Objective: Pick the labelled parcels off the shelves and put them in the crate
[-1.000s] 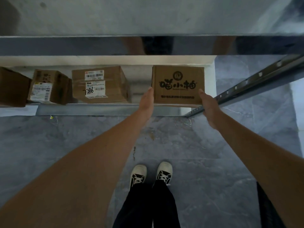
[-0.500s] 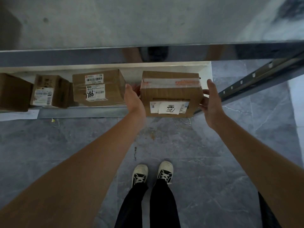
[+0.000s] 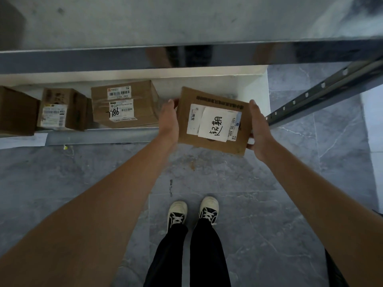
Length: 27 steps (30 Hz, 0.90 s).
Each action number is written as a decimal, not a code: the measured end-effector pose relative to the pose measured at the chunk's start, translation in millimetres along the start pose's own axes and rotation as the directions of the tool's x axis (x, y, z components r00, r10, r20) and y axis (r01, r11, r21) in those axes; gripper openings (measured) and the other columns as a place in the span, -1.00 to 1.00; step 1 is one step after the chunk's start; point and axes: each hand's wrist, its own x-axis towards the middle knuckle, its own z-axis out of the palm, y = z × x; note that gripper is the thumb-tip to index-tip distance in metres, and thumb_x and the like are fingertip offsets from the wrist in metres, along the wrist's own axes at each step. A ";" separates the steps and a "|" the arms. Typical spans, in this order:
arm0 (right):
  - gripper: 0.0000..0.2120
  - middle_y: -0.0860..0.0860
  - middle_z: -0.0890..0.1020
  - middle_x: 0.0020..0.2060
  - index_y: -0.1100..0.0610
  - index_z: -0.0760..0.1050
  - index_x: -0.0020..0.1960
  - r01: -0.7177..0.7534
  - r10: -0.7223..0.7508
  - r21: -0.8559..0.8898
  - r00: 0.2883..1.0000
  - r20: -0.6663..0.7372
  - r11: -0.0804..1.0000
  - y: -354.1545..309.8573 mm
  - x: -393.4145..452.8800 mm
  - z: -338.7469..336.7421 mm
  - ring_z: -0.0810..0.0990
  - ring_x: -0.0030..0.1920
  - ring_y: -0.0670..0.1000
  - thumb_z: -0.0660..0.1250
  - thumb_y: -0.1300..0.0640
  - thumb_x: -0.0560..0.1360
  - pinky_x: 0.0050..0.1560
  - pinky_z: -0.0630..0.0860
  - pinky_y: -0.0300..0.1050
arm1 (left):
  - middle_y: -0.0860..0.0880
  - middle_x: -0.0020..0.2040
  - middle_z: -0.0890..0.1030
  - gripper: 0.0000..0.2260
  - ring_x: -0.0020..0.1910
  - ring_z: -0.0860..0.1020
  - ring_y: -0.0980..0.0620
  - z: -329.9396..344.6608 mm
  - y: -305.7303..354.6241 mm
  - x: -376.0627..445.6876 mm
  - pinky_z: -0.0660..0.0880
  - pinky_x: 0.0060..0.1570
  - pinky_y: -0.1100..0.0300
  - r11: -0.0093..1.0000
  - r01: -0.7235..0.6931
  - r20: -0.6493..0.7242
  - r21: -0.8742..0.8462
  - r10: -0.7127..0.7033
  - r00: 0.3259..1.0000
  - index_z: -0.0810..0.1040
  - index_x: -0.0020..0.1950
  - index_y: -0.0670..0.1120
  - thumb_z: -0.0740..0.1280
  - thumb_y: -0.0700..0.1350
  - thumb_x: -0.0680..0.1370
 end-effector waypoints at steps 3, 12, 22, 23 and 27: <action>-0.36 0.10 0.59 0.11 0.01 0.39 0.35 -0.143 0.143 0.056 0.990 0.012 0.988 7.0 -8.1 -2.6 0.58 0.00 0.11 0.12 -0.42 0.48 0.10 0.50 0.16 | 0.06 -0.12 0.68 -0.72 -0.24 0.63 0.25 -8.1 11.0 1.9 0.56 -0.24 0.28 0.992 -0.047 0.140 0.118 0.030 0.990 0.59 0.07 0.01 0.08 -0.08 0.64; -0.72 0.27 0.52 0.04 0.11 0.46 0.04 -0.402 0.330 0.380 0.912 0.242 0.833 52.8 -58.1 7.3 0.56 0.05 0.27 0.29 -0.10 0.53 0.06 0.56 0.32 | 0.01 -0.02 0.63 -0.79 -0.01 0.57 0.03 -38.5 52.4 5.1 0.51 0.02 0.11 0.978 0.062 0.334 0.201 -0.127 0.934 0.56 0.16 0.05 0.36 0.00 0.54; -0.51 0.03 0.65 0.10 -0.03 0.58 0.17 -0.234 0.204 0.140 0.958 0.201 0.962 69.5 -56.9 50.4 0.56 0.16 0.06 0.01 -0.27 0.58 0.37 0.31 0.13 | -0.05 0.28 0.57 -0.48 0.21 0.57 -0.04 -41.6 8.6 -28.3 0.51 0.19 -0.10 0.993 0.115 0.399 0.002 -0.106 0.911 0.52 0.25 0.12 -0.09 0.33 0.59; -0.52 0.03 0.67 0.10 -0.03 0.59 0.17 -0.205 0.179 0.136 0.967 0.183 0.969 71.2 -55.6 51.5 0.58 0.18 0.07 0.00 -0.23 0.59 0.39 0.33 0.14 | -0.01 0.25 0.58 -0.50 0.14 0.59 0.01 -40.8 4.7 -28.1 0.54 0.13 -0.04 0.993 0.122 0.405 0.012 -0.116 0.907 0.53 0.19 0.13 -0.10 0.31 0.60; -0.55 0.06 0.65 0.12 -0.05 0.60 0.01 -0.172 0.161 0.103 0.982 0.102 0.980 71.3 -59.5 51.5 0.57 0.20 0.11 -0.03 -0.19 0.60 0.39 0.34 0.20 | 0.05 0.20 0.59 -0.45 0.01 0.62 0.02 -42.9 1.5 -30.8 0.58 -0.03 0.04 0.987 0.149 0.400 0.060 -0.160 0.902 0.50 0.28 0.08 -0.08 0.34 0.58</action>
